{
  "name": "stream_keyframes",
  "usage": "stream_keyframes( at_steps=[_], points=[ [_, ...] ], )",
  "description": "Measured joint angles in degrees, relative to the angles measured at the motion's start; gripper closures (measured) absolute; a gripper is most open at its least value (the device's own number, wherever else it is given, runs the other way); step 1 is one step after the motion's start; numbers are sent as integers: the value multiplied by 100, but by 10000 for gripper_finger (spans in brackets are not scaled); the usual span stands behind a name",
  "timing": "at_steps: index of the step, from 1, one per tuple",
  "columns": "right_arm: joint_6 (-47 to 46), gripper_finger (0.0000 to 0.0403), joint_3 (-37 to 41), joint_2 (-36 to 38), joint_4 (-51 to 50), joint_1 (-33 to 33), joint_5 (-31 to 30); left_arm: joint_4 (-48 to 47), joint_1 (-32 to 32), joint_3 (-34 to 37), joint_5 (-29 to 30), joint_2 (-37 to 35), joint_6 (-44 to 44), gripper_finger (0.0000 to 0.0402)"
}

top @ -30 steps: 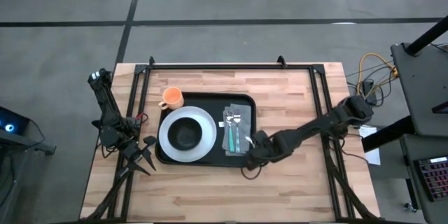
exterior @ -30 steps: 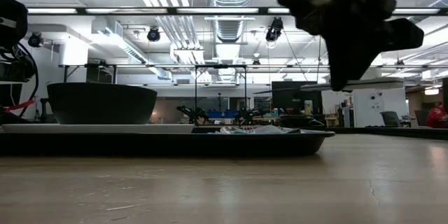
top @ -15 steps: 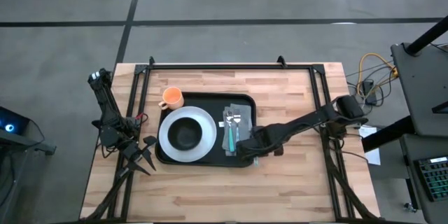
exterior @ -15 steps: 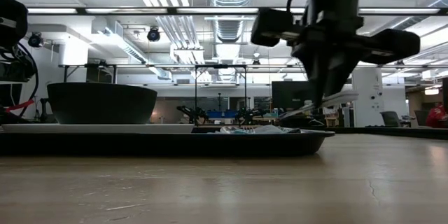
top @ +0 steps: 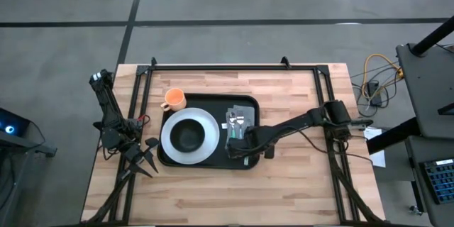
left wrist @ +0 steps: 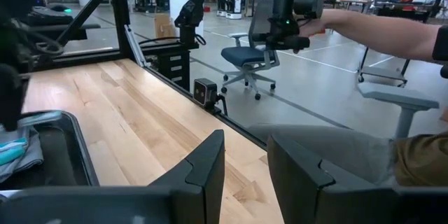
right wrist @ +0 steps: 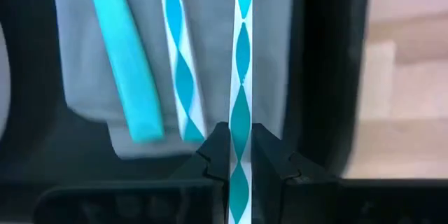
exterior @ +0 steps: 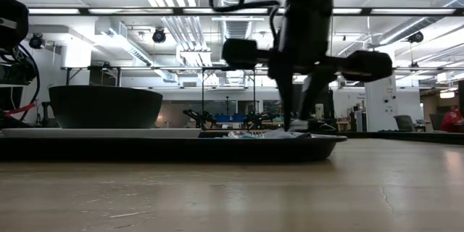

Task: Set up tray
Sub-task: Put the blue patterned knife to the right of the blue patterned fork on the black serving tray

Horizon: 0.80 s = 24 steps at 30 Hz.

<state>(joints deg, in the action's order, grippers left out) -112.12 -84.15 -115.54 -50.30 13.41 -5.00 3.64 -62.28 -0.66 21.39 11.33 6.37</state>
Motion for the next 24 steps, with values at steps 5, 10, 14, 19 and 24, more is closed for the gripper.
stream_keyframes(
  at_steps=[5, 10, 14, 19, 24],
  points=[
    [201, 379, -152, -75, -23, -177, -506, 2, -1, -1, -2, 0, 0, 311],
    [446, 379, -131, -82, -55, -349, -611, 2, 0, -1, 0, 0, 0, 311],
    [737, 379, -106, -82, -55, -464, -611, 1, 0, -1, -1, 1, 0, 311],
    [1073, 379, -84, -82, -167, -578, -609, 1, -1, -1, -2, 0, -1, 311],
    [1197, 379, -66, -82, -339, -584, -568, 2, -2, 0, 0, 0, -1, 311]
  ],
)
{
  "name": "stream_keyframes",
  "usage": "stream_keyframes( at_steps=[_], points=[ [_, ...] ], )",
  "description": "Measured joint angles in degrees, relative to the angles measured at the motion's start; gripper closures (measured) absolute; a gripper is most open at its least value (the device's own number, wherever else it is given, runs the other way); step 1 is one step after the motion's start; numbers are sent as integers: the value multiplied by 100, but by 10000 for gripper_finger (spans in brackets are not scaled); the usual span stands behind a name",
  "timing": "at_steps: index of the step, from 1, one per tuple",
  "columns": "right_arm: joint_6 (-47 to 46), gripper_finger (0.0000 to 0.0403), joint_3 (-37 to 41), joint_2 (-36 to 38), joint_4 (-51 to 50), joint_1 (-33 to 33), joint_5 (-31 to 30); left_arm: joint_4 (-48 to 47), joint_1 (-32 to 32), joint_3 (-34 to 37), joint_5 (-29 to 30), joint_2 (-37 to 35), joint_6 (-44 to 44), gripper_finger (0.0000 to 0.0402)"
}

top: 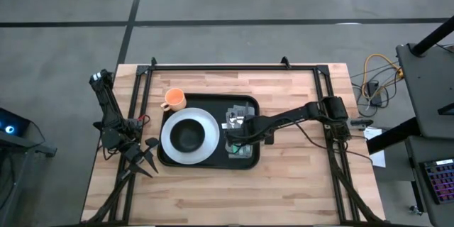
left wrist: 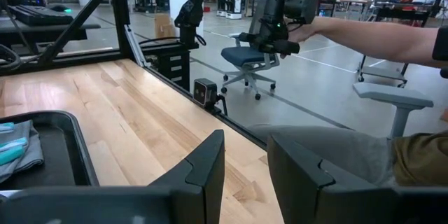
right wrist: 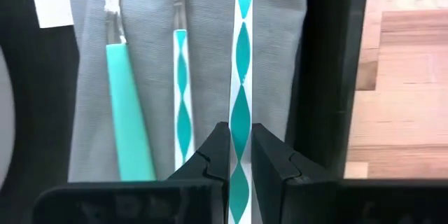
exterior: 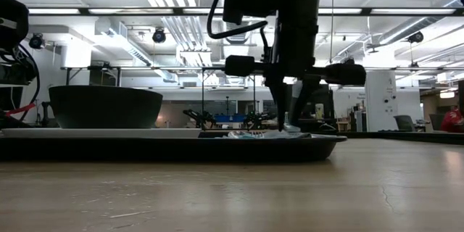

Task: Set up tray
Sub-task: Put the blue patterned knife to the right of the blue patterned fork on the black serving tray, then return to Home Position

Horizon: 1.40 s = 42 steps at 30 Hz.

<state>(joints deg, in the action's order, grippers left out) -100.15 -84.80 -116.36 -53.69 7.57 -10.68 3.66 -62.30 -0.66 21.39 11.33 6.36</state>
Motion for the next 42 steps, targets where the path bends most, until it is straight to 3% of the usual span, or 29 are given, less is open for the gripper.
stream_keyframes(
  at_steps=[5, 16, 25, 28, 33, 38, 42],
  points=[
    [141, 371, 56, 0, 20, -2, 0, 0, 0, -1, 0, 0, 1, 311],
    [737, 288, 58, 0, 37, -102, 17, -2, 0, 1, -2, 0, 1, 311],
    [1890, 267, 15, 0, 167, -282, -1, 0, 0, -1, -2, 0, 1, 311],
    [2862, 268, -22, 0, 676, -259, -95, 0, 0, 0, -1, 0, 0, 311],
    [5454, 266, -96, 0, 2232, 91, -1061, 0, 2, -1, 0, 0, 1, 311],
    [9065, 269, 124, 1, 4315, 1014, -1711, 0, 0, 0, -1, 0, 0, 311],
    [9809, 276, 715, 340, 5475, 1445, -2308, -2, 2, -1, 1, 0, 1, 311]
  ],
)
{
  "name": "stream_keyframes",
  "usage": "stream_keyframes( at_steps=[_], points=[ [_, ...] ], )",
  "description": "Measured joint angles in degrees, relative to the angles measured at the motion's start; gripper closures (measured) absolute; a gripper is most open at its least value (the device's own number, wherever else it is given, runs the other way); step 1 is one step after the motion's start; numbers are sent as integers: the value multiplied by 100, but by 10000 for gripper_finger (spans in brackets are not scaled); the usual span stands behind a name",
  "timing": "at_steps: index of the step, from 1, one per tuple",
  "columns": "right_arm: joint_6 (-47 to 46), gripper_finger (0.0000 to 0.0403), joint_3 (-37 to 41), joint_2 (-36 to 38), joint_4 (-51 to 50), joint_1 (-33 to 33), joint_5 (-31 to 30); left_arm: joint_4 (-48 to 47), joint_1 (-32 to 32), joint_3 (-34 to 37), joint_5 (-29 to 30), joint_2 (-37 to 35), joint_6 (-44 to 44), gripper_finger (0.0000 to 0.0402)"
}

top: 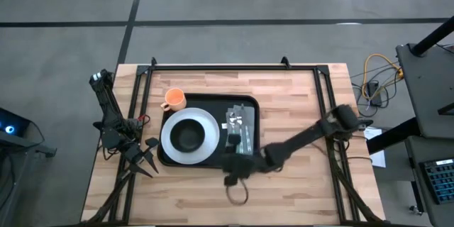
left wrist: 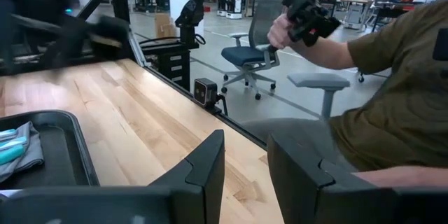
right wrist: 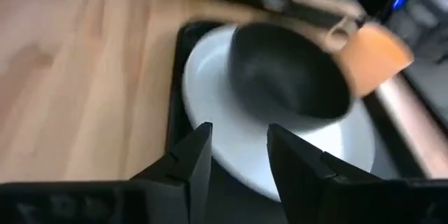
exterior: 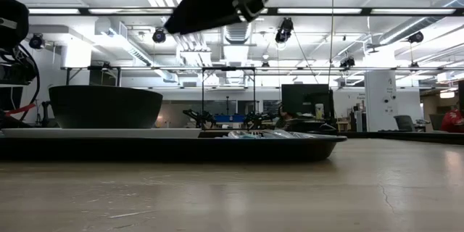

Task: Set up tray
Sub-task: Return to Home Position

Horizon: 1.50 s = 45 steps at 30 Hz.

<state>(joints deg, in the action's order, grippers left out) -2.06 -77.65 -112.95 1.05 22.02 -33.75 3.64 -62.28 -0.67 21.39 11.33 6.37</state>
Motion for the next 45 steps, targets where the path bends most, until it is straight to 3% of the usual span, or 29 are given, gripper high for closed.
stream_keyframes(
  at_steps=[4, 9, 11, 15, 19, 31, 37, 45],
  points=[
    [14, 282, 1364, 732, 1410, 15, 457, 0, 0, 0, 2, 2, -2, 311],
    [560, 287, 3438, 1440, 4914, -211, 2363, 2, -2, 0, -3, 0, 0, 311],
    [719, 287, 3877, 1591, 5607, -358, 2811, 2, 0, 0, 1, -2, 0, 311],
    [679, 283, 4285, 1754, 5002, -493, 2944, 2, 0, 0, -2, 0, 0, 311],
    [668, 280, 4818, 2418, 4235, -731, 2907, 2, 0, 0, -3, -2, 0, 311],
    [740, 291, 7374, 6170, 3867, -590, 2989, 2, -2, 0, -5, 0, 0, 311],
    [804, 289, 7519, 7893, 2042, -540, 3014, 2, 0, 0, -1, 2, 0, 311],
    [1228, 296, 7585, 9326, 599, -538, 3875, 2, 0, 0, -3, 0, 0, 311]
  ],
)
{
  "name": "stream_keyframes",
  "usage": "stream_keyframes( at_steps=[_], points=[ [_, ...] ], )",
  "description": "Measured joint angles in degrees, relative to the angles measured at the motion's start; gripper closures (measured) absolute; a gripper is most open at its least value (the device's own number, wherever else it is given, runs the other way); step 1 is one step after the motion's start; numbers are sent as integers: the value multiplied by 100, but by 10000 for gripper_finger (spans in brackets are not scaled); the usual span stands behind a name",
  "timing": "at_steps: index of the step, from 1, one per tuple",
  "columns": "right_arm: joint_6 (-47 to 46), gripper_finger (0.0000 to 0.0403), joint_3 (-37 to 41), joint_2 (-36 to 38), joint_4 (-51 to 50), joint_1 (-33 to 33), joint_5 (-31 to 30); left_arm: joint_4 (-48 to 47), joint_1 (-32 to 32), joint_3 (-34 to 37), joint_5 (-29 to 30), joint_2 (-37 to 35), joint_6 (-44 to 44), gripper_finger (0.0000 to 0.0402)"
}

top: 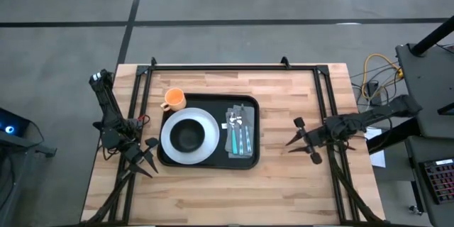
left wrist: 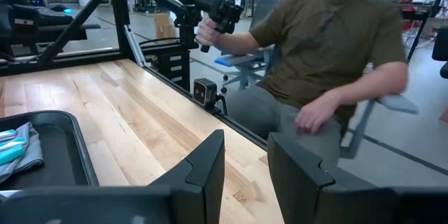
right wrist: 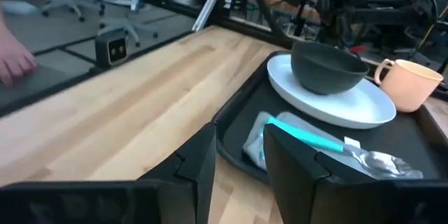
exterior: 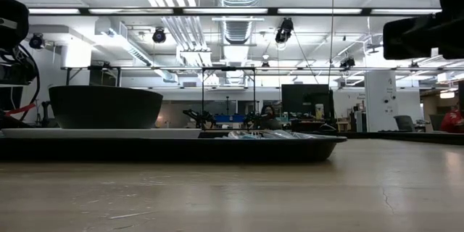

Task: Set up tray
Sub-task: Return to Home Position

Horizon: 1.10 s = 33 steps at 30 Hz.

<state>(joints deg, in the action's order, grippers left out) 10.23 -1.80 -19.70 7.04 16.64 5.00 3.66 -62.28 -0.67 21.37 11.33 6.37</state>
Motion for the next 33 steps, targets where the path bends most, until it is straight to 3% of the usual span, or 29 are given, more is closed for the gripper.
stream_keyframes(
  at_steps=[6, 10, 18, 33],
  points=[
    [204, 296, 2, 761, -908, -1, 11, 0, 0, 0, -1, 0, 0, 311],
    [200, 299, 2, 1033, -908, -2, -43, 0, 0, 1, 0, 0, 0, 311],
    [-685, 301, 2, 1059, -917, -2, -64, 0, 0, 0, -1, 0, 0, 311],
    [-770, 302, 2, 1057, -924, -4, -60, -1, 0, 0, -1, 0, 0, 311]
  ],
)
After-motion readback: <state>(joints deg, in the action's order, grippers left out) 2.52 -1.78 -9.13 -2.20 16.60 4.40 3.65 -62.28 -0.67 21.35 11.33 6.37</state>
